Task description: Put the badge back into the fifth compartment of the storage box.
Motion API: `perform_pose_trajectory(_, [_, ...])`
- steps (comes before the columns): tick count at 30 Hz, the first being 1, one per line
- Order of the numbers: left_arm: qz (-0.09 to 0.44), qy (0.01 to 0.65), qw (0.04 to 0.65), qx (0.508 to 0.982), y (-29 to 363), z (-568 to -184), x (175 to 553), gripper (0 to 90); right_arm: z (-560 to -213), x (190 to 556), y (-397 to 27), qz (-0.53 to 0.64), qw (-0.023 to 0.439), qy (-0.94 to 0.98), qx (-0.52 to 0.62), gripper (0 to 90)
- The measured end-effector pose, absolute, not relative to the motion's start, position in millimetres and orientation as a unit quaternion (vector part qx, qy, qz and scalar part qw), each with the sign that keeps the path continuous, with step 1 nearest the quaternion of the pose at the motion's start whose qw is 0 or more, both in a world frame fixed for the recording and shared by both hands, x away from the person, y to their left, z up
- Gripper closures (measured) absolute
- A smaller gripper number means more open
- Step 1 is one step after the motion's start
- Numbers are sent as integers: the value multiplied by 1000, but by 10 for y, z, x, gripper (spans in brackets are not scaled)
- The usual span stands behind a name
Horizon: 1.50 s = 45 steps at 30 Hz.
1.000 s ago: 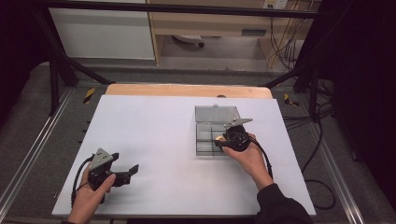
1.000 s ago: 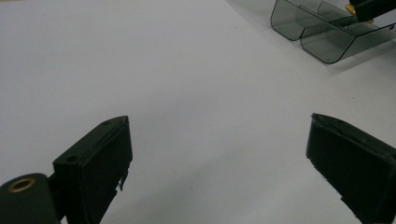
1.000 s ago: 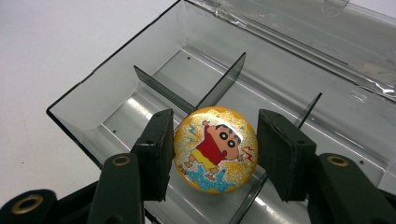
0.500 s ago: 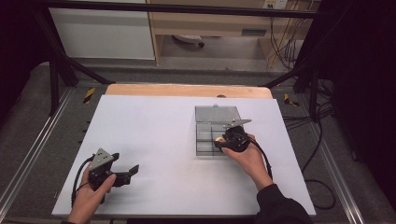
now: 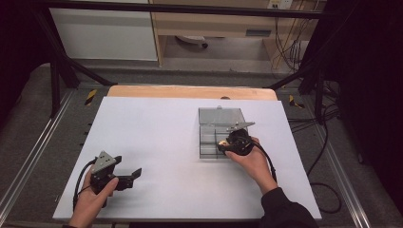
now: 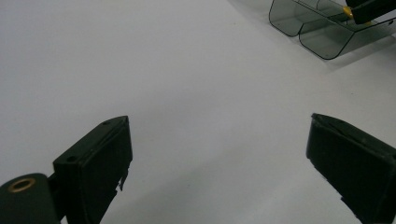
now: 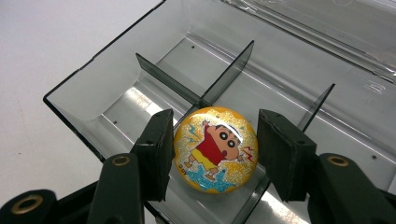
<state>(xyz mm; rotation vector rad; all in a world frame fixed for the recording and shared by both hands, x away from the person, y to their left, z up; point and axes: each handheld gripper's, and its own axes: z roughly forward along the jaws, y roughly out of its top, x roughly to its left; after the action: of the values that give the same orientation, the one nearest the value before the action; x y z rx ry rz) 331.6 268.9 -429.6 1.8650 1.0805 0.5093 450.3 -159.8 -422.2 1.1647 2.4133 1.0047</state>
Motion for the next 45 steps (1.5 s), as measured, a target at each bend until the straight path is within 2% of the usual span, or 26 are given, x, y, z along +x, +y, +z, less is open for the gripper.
perform_pose_trajectory(31, [204, 434, 445, 756, 2678, -4302, 3317, 71, -4206, 4493, -1598, 354, 138, 832, 404, 461])
perform_pose_trajectory(39, [205, 435, 444, 756, 2680, -4301, 3317, 68, -4201, 4491, -1593, 358, 139, 831, 401, 395])
perform_pose_trajectory(45, [207, 439, 444, 753, 2689, -4299, 3319, 65, -4181, 4496, -1597, 369, 144, 823, 407, 275])
